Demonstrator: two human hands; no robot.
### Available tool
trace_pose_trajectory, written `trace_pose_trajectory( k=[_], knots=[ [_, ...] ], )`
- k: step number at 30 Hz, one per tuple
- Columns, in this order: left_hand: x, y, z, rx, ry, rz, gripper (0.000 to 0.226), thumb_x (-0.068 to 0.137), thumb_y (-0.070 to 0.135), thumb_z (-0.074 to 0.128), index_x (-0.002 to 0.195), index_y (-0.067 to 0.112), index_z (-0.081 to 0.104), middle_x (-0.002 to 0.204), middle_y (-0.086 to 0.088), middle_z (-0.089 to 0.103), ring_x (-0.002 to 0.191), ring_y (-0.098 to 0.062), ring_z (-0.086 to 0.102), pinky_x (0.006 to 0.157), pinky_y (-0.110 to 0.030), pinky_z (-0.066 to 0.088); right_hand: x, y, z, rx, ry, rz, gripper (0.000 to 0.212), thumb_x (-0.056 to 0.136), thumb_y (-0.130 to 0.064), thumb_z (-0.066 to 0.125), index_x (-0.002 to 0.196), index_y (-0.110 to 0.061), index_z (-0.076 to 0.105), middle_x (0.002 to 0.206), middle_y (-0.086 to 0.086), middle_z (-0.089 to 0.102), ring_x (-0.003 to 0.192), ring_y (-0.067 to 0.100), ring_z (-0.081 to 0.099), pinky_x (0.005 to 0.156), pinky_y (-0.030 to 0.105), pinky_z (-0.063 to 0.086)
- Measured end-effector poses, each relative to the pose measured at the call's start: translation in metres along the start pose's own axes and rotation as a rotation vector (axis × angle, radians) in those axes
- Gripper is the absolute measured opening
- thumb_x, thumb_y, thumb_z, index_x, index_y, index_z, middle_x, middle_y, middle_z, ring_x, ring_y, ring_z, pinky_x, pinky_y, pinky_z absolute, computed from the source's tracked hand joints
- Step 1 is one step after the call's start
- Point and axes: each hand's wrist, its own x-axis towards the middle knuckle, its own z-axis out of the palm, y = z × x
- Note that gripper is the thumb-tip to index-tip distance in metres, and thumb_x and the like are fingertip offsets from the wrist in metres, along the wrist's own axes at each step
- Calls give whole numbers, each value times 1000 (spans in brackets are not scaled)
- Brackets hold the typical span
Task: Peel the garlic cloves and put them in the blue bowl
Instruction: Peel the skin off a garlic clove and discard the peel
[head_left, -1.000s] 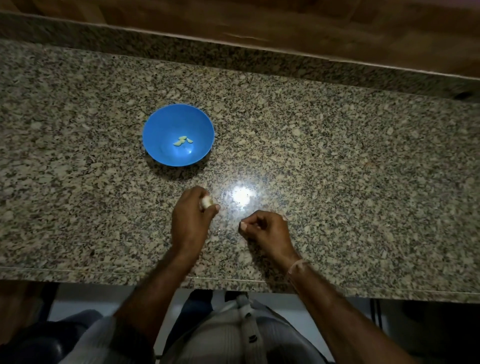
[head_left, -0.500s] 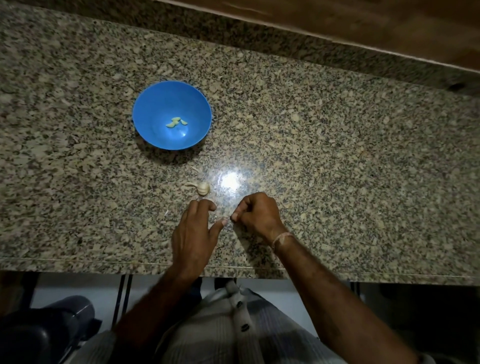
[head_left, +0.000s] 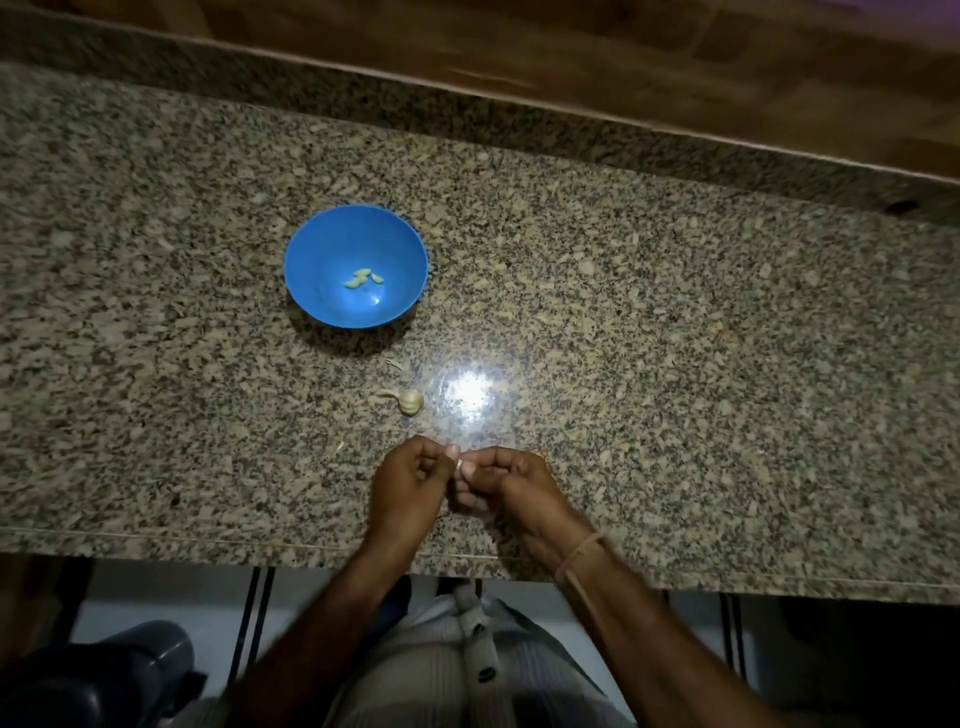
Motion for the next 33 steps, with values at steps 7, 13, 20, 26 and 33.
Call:
trace_pose_trajectory(
  k=[7,13,20,26,33],
  knots=[
    [-8,6,1,-56,-27,35,30,99,41,67,82,16,69,75,-5,74,75,-27,73,71,-45,59,-7,-3,1,-275,-39,-224,23,105,-13,62,92,5,69,74,10,66,66,14,61,65,26,53],
    [-15,17,11,30,-24,50,29,110,27,47,82,22,51,69,3,59,65,-14,54,62,-35,42,-6,9,10,-222,-74,-173,36,104,-31,57,69,-22,62,61,1,50,60,18,41,60,34,32],
    [-16,27,9,-284,-214,-320,23,111,25,41,89,21,47,63,5,38,50,-9,32,46,-22,22,-3,1,-13,-826,-65,-681,31,107,-17,57,76,-23,54,65,-11,53,63,1,49,60,23,38],
    [-26,19,14,114,-54,93,33,113,30,39,91,12,57,74,-5,63,63,-13,56,56,-28,43,-1,-6,-14,-446,-244,-262,36,109,-25,53,75,-16,58,61,-2,51,56,13,44,57,28,36],
    [-28,32,20,-170,-53,-254,43,112,28,41,73,14,51,54,4,48,44,-9,41,42,-23,31,0,6,-8,-720,59,-512,38,105,-30,61,71,-14,61,60,-5,56,56,5,49,56,26,39]
  ],
)
